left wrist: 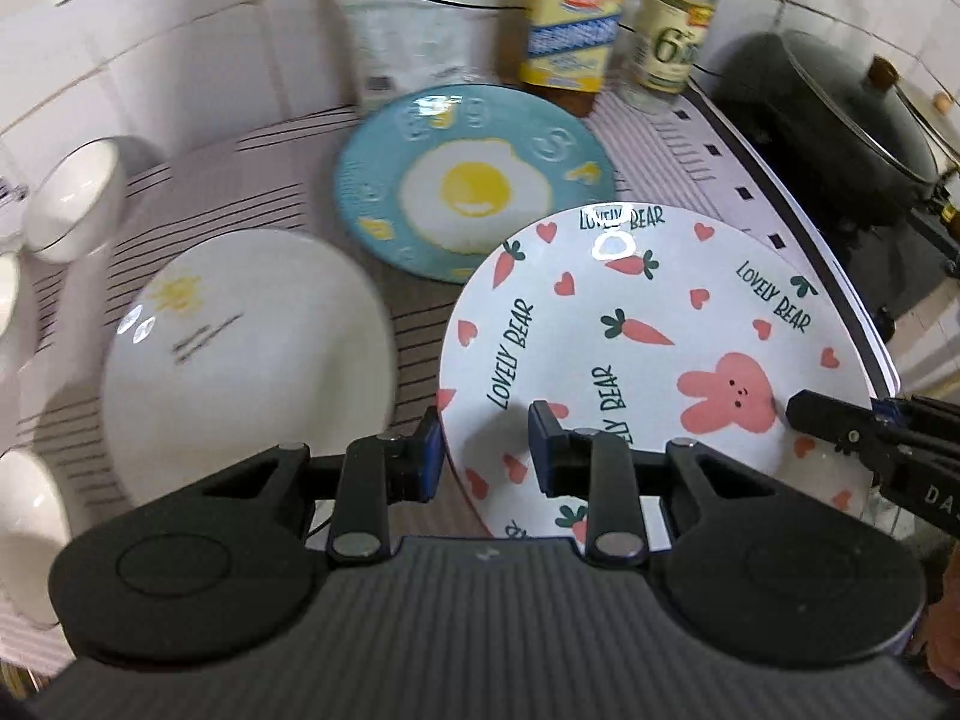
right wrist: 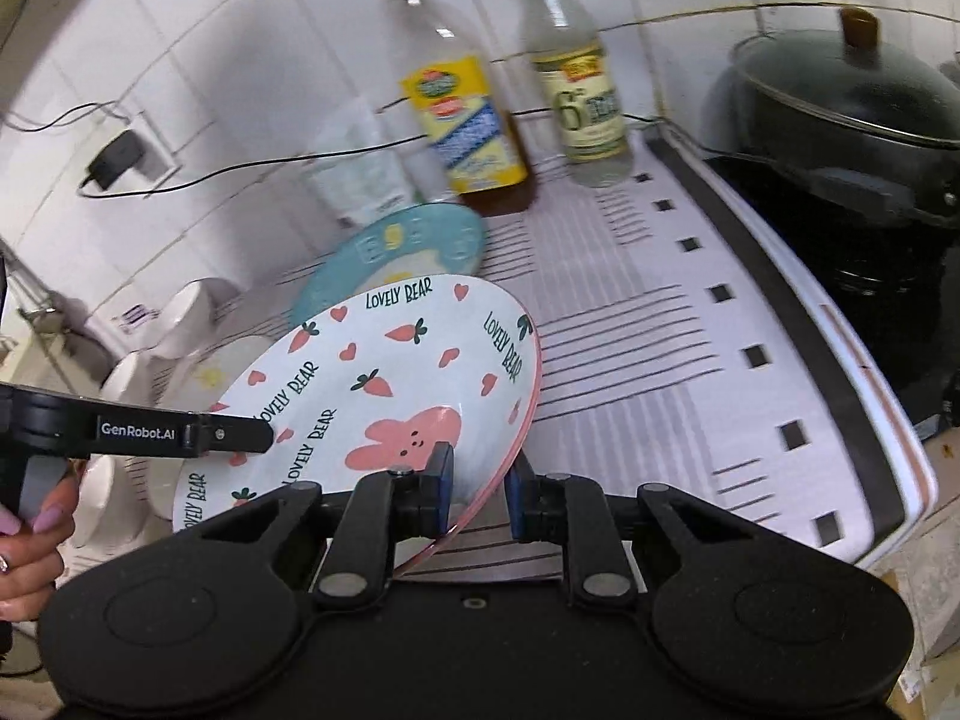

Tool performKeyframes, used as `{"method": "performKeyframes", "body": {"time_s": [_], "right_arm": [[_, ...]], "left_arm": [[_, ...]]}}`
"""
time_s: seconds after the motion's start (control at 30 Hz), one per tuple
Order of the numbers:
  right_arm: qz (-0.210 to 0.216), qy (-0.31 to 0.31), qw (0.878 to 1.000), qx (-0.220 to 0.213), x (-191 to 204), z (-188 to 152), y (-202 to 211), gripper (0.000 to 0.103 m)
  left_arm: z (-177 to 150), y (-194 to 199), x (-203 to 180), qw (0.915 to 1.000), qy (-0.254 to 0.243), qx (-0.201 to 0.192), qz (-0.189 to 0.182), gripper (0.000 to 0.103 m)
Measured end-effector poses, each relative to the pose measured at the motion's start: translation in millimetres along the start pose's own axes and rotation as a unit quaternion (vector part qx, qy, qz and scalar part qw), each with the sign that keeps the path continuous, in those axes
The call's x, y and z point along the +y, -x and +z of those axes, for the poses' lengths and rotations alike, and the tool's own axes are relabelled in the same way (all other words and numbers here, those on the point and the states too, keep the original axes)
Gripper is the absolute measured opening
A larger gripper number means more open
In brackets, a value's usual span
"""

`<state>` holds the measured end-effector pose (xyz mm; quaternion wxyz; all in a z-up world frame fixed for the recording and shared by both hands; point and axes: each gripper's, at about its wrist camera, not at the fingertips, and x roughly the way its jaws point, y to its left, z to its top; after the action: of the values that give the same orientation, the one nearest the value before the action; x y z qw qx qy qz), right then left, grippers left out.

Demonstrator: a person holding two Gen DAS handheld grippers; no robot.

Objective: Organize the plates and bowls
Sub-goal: 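Carry the bunny plate onto the sun plate and open both grippers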

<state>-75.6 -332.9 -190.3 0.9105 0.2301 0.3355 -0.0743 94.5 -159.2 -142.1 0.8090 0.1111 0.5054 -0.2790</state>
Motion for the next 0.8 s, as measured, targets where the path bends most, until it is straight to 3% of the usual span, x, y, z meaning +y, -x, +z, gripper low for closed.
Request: {"method": "performKeyframes", "body": {"time_s": [0.43, 0.8], "right_arm": [[0.072, 0.083, 0.994, 0.017, 78, 4, -8, 0.023], [0.135, 0.154, 0.977, 0.058, 123, 20, -49, 0.023]], "left_arm": [[-43, 62, 72, 0.9941, 0.085, -0.040, 0.054, 0.027], [-61, 54, 124, 0.9809, 0.169, -0.038, 0.087, 0.027]]}}
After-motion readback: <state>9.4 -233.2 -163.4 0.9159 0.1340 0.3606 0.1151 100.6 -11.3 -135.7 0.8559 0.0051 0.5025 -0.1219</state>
